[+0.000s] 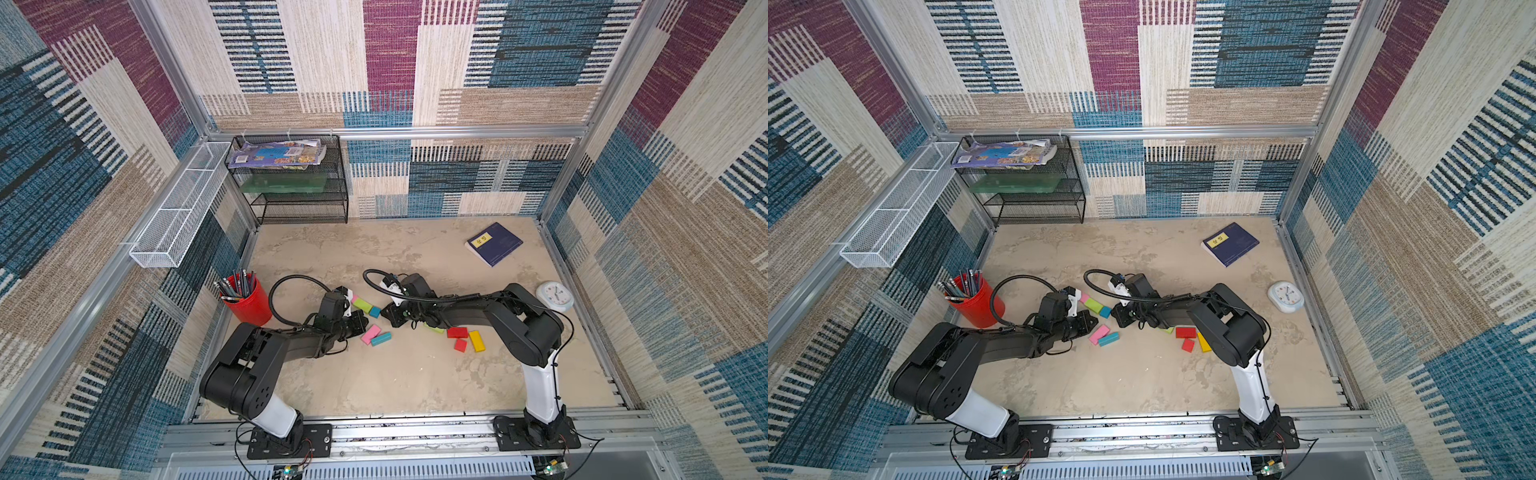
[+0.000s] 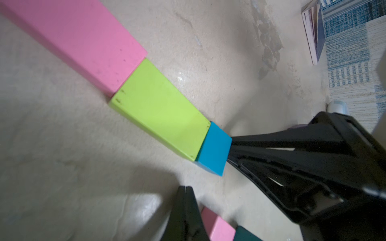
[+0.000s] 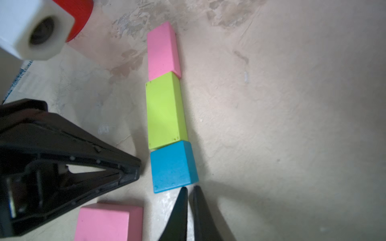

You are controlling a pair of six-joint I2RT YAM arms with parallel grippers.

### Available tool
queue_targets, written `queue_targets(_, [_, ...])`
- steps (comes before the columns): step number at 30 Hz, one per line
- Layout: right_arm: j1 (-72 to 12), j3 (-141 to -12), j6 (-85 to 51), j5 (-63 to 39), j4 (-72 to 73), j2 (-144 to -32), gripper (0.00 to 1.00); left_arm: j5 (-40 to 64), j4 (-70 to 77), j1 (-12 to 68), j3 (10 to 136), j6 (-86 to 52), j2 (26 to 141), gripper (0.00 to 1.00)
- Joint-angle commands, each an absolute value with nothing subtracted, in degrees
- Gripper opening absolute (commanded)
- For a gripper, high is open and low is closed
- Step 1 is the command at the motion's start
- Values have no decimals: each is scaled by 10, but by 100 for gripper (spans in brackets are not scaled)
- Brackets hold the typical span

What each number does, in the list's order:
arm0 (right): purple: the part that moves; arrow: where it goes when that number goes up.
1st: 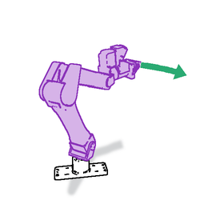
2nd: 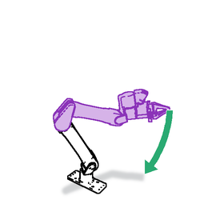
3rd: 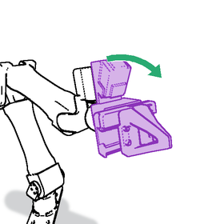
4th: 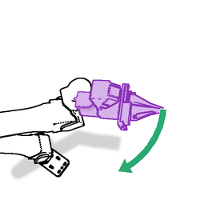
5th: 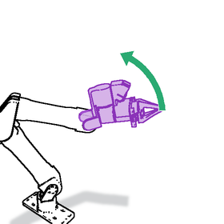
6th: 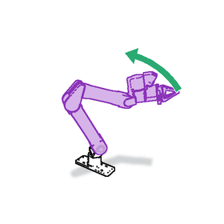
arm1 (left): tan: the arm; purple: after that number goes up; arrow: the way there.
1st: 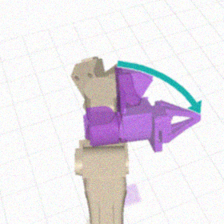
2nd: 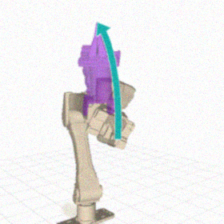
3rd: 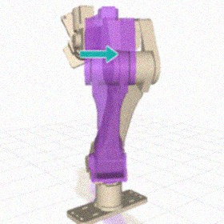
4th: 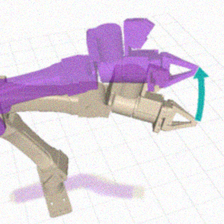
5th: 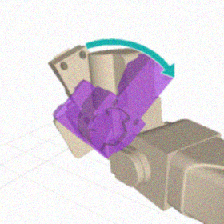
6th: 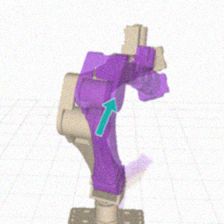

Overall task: Assemble the letter v with building blocks
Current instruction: Assemble the building block at the center of the board, then pick up the building block from the center of the board.

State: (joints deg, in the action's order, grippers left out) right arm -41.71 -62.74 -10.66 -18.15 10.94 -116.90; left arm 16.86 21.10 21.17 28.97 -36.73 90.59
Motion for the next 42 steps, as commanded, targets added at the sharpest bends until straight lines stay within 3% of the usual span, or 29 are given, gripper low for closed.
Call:
queue_targets(1, [-417, -625, -112, -172, 59, -1179, 13, 136, 143, 212, 292, -369, 914, 0])
queue_targets(16, [-422, -617, -110, -167, 44, -1141, 17, 119, 119, 212, 286, -360, 872, 0])
queue_targets(20, [-445, -609, -93, -108, 9, -1089, 28, 102, 99, 212, 265, -353, 823, 0])
queue_targets(22, [-457, -594, -84, -93, 0, -1060, 40, 97, 93, 212, 249, -354, 795, 1])
queue_targets(24, [-467, -574, -74, -93, 1, -1031, 52, 96, 92, 212, 231, -357, 762, 9])
queue_targets(27, [-486, -539, -54, -83, 1, -993, 69, 86, 79, 211, 205, -361, 701, 35])
queue_targets(32, [-509, -506, -33, -54, -9, -958, 75, 73, 32, 212, 168, -372, 572, 60])
queue_targets(34, [-517, -498, -22, -46, -10, -949, 76, 71, 4, 212, 162, -373, 524, 80])
queue_targets(35, [-522, -493, -15, -41, -9, -944, 77, 69, -11, 211, 159, -373, 503, 85])
queue_targets(42, [-543, -470, 34, -38, 15, -925, 79, 92, -41, 211, 141, -376, 427, 83])
